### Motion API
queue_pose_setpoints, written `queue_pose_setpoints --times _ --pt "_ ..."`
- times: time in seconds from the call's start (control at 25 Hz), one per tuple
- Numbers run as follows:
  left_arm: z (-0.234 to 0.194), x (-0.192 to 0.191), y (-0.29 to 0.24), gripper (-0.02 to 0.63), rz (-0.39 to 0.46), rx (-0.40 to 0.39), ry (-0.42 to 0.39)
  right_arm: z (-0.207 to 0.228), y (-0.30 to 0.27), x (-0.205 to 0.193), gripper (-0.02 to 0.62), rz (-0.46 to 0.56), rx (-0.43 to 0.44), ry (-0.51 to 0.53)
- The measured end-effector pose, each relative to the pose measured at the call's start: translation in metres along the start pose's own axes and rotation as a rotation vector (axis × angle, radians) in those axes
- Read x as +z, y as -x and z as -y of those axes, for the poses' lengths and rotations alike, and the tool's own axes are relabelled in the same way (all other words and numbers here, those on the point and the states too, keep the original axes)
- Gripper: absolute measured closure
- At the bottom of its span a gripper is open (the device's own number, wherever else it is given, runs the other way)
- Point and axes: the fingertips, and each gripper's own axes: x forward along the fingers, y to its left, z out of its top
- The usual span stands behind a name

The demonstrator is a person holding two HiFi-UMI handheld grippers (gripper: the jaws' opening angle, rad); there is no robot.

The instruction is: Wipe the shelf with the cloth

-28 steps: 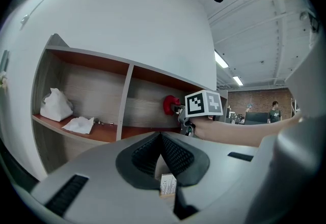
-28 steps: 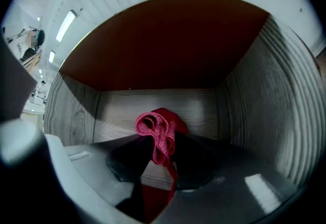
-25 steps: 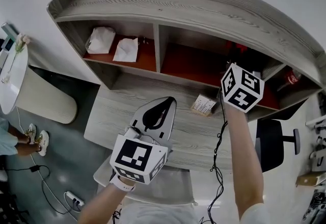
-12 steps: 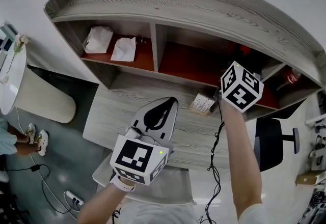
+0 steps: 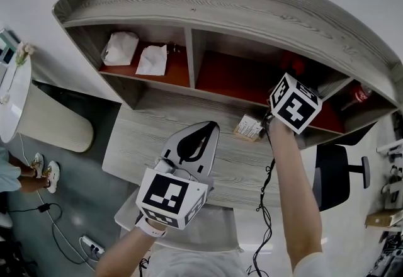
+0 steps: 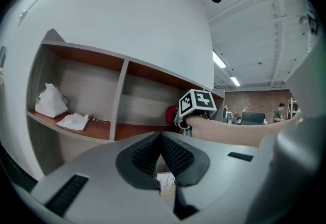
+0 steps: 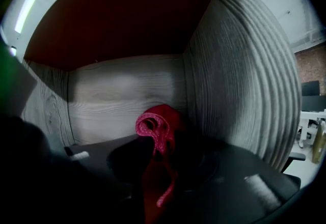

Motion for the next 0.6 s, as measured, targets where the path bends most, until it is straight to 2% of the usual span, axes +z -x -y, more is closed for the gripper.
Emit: queue_pose_setpoints --times 0.4,0.6 --pt "0.003 0.003 0.003 0.6 -0.002 -0.008 -0.012 0.001 -0.001 -0.017 0.474 -0.144 -0.047 0.086" --pt "-0.001 0.001 0.005 0.6 -0.008 0.0 -0.008 -0.014 -0.003 -0.019 0.474 -0.141 0.013 0.13"
